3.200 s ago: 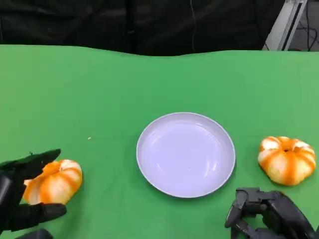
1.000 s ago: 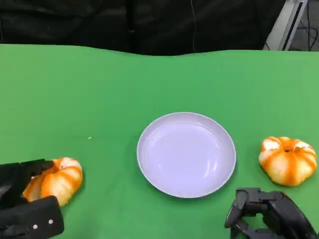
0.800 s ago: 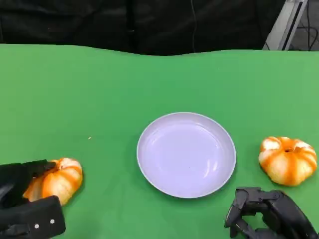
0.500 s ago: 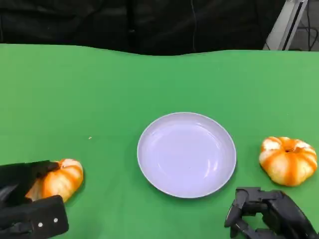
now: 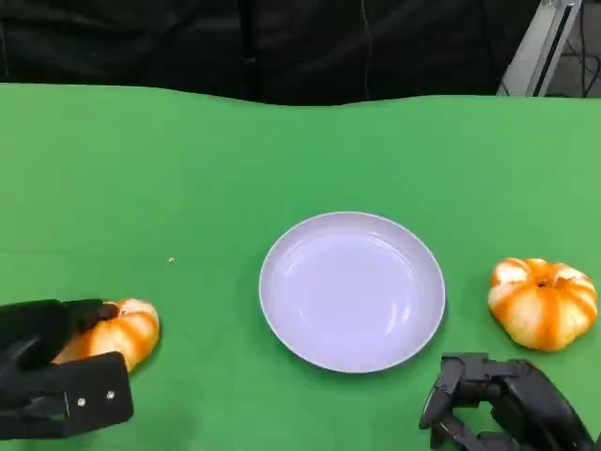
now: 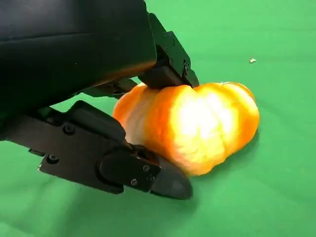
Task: Grasp the bread from the table and place it into the plate.
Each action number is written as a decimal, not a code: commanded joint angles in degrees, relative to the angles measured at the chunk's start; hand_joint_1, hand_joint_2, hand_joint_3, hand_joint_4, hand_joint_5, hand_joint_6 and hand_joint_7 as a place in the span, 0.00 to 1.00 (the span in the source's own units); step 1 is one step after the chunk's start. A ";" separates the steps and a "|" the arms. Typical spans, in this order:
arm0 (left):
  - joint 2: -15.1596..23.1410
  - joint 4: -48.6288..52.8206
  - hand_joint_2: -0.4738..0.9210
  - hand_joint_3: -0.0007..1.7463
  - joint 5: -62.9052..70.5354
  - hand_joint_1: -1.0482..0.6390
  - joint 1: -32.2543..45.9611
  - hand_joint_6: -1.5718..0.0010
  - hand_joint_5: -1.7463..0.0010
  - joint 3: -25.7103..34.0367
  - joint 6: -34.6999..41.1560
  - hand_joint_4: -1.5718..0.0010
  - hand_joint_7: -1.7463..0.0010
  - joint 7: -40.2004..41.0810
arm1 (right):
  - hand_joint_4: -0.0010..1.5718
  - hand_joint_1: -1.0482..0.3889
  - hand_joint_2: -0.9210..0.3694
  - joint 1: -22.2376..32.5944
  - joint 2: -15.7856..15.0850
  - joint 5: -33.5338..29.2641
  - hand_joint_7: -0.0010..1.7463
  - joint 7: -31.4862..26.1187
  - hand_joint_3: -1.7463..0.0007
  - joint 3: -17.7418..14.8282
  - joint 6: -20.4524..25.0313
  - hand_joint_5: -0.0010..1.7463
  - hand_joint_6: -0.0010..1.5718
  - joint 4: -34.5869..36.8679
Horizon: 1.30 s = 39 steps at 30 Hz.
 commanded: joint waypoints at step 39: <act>-2.76 -20.36 0.92 0.00 -1.28 0.53 10.40 0.66 0.00 4.73 -2.38 0.55 0.00 13.60 | 0.53 0.65 0.22 0.17 -0.78 -0.87 0.67 -1.21 0.48 0.32 -0.58 0.82 0.54 0.02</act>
